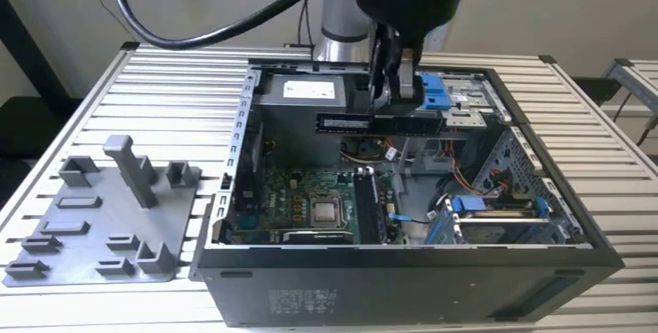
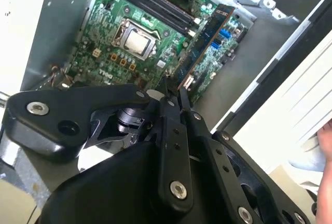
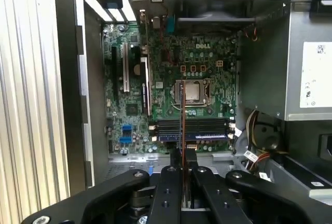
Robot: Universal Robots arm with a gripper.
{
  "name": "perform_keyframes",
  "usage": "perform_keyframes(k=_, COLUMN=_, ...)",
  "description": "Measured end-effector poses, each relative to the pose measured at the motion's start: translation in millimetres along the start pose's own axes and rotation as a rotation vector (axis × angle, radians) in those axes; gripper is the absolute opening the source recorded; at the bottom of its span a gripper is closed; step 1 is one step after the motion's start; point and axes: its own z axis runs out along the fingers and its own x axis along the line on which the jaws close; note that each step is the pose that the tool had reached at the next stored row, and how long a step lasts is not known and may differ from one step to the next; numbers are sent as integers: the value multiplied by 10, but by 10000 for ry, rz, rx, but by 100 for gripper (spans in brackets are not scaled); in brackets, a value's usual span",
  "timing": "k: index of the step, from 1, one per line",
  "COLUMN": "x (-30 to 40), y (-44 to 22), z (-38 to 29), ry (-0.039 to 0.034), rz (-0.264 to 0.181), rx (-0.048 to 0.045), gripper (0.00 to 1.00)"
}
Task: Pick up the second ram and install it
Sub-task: 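Pick up the second ram and move it above second insertion slot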
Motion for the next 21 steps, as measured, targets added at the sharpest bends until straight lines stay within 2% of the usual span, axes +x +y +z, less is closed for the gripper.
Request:
perform_keyframes(k=5, x=-9, y=-195, z=3, ry=1, rz=1, rx=-8, gripper=14)
perform_keyframes(k=8, x=-13, y=-283, z=4, ry=1, rz=0, rx=-9, gripper=14)
perform_keyframes(k=13, x=-17, y=-356, z=6, ry=1, rz=0, rx=-9, gripper=14)
perform_keyframes(k=21, x=-17, y=-358, z=6, ry=1, rz=1, rx=-9, gripper=14)
